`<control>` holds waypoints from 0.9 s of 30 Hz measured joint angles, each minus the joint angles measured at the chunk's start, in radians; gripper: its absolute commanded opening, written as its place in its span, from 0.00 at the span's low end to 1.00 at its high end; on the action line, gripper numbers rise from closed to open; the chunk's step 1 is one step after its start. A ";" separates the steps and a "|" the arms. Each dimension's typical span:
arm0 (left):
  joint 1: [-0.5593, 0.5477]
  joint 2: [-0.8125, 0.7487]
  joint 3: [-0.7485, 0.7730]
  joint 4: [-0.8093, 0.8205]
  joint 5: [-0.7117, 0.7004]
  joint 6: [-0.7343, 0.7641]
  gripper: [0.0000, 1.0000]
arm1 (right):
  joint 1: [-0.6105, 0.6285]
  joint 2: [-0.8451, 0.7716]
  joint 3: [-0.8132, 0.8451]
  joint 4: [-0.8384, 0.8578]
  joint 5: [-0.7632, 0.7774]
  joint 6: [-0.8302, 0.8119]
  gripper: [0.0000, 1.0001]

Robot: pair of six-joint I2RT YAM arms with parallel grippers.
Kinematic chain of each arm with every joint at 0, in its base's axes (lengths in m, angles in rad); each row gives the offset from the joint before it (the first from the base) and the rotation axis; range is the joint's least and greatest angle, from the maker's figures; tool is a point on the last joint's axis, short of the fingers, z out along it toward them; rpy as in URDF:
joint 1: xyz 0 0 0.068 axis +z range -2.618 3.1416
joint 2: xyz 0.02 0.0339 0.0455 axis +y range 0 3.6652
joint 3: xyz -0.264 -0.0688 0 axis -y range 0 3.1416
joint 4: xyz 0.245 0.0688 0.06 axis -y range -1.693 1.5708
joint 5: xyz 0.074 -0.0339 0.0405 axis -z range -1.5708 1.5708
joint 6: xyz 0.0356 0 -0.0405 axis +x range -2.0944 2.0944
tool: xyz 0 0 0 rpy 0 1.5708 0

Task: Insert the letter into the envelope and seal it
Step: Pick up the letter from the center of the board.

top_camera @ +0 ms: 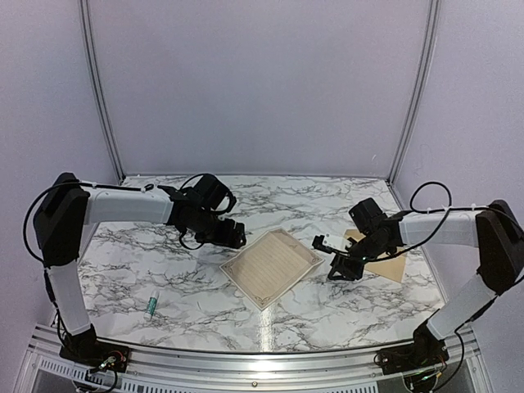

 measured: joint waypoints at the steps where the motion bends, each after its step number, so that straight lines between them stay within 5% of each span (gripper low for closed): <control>1: 0.000 0.008 -0.005 0.003 0.003 0.001 0.89 | 0.003 0.013 0.005 0.002 0.011 -0.001 0.42; 27: -0.069 -0.002 -0.224 0.227 0.136 -0.074 0.80 | 0.011 0.370 0.331 0.108 0.105 0.037 0.42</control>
